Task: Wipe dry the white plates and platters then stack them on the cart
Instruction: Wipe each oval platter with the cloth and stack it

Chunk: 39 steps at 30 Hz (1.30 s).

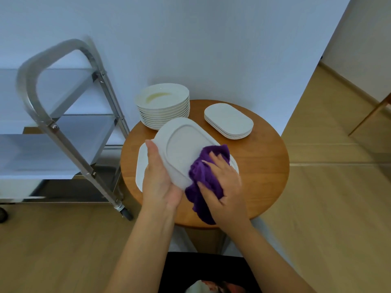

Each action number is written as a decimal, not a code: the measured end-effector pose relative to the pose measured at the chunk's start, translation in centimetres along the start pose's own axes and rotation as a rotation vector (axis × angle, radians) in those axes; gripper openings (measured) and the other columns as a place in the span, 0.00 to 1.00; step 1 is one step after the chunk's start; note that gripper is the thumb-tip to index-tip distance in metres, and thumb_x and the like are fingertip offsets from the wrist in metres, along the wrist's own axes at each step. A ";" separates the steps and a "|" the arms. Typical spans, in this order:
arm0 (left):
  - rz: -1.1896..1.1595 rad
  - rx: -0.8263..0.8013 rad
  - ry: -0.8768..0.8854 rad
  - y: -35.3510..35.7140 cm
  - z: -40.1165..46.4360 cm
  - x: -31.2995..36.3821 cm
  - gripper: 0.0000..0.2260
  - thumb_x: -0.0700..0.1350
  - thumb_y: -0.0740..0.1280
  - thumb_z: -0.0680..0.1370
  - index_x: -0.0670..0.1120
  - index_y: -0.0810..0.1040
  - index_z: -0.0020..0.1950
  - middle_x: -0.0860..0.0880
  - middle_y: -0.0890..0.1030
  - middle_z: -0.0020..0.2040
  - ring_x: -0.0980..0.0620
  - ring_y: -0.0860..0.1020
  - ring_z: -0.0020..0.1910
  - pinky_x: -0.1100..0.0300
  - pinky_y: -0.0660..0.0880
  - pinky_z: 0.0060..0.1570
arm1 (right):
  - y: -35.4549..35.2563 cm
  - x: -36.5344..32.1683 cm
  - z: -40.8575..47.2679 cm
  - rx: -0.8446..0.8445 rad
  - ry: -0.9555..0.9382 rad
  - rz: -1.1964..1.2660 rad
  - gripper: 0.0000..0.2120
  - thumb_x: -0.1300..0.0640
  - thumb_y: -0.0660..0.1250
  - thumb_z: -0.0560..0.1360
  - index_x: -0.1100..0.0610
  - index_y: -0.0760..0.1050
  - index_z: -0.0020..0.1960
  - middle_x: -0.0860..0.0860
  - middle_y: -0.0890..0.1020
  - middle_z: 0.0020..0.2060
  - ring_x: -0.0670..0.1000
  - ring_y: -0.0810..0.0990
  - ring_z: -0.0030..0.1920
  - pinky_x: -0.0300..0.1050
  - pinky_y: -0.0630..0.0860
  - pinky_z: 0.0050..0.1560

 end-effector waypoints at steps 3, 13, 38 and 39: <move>-0.006 0.045 0.036 -0.9 0.3 0.4 0.26 0.65 0.65 0.65 0.53 0.76 0.58 0.47 0.84 0.51 0.43 0.82 0.51 0.42 0.77 0.54 | -1.3 2.6 0.2 0.064 0.154 -0.035 0.20 0.51 0.64 0.76 0.45 0.64 0.66 0.44 0.69 0.66 0.46 0.65 0.69 0.56 0.64 0.69; 0.993 -0.291 0.552 4.6 -3.2 -0.3 0.22 0.73 0.53 0.71 0.58 0.77 0.38 0.61 0.79 0.32 0.62 0.78 0.34 0.72 0.71 0.29 | 0.9 4.3 0.6 0.104 1.029 0.978 0.41 0.32 0.72 0.56 0.46 0.70 0.66 0.53 0.81 0.55 0.57 0.81 0.54 0.58 0.78 0.53; 1.184 0.101 0.061 -10.9 6.5 3.3 0.15 0.47 0.63 0.79 0.35 0.76 0.42 0.37 0.78 0.37 0.48 0.76 0.32 0.59 0.72 0.31 | 1.6 14.1 4.2 0.158 1.050 0.553 0.15 0.55 0.72 0.71 0.48 0.76 0.56 0.50 0.84 0.43 0.53 0.83 0.42 0.48 0.81 0.39; 1.157 0.148 0.068 -11.7 6.7 3.7 0.14 0.47 0.63 0.79 0.36 0.77 0.43 0.38 0.80 0.38 0.49 0.77 0.32 0.61 0.73 0.30 | 2.1 14.1 4.7 0.188 1.027 0.538 0.14 0.54 0.72 0.71 0.48 0.76 0.56 0.49 0.83 0.45 0.52 0.83 0.44 0.47 0.80 0.40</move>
Point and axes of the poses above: each hand's wrist, its own z-axis towards the middle knuckle, its own y-axis out of the palm, x = y × z, the point moved 9 cm from there along z, towards the middle knuckle
